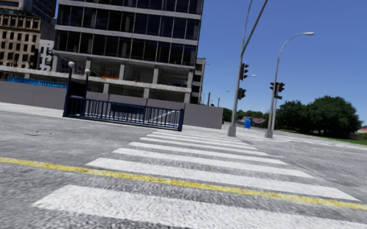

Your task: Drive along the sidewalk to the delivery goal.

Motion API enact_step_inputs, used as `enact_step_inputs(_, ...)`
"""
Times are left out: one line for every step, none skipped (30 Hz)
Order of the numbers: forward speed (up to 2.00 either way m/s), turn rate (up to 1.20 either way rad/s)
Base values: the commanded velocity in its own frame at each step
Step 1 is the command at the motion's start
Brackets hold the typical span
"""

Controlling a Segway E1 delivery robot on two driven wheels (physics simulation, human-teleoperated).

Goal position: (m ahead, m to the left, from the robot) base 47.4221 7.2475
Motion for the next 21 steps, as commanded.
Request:
enact_step_inputs(2.00, 0.00)
enact_step_inputs(2.00, 0.00)
enact_step_inputs(2.00, 0.00)
enact_step_inputs(2.00, 0.00)
enact_step_inputs(2.00, 0.00)
enact_step_inputs(2.00, 0.00)
enact_step_inputs(2.00, -0.38)
enact_step_inputs(2.00, -0.84)
enact_step_inputs(2.00, -0.99)
enact_step_inputs(2.00, -1.03)
enact_step_inputs(2.00, -1.05)
enact_step_inputs(2.00, -1.05)
enact_step_inputs(2.00, -0.99)
enact_step_inputs(2.00, 0.00)
enact_step_inputs(2.00, 0.00)
enact_step_inputs(2.00, 0.00)
enact_step_inputs(2.00, 0.00)
enact_step_inputs(2.00, 0.00)
enact_step_inputs(2.00, 0.00)
enact_step_inputs(2.00, 0.00)
enact_step_inputs(2.00, 0.00)
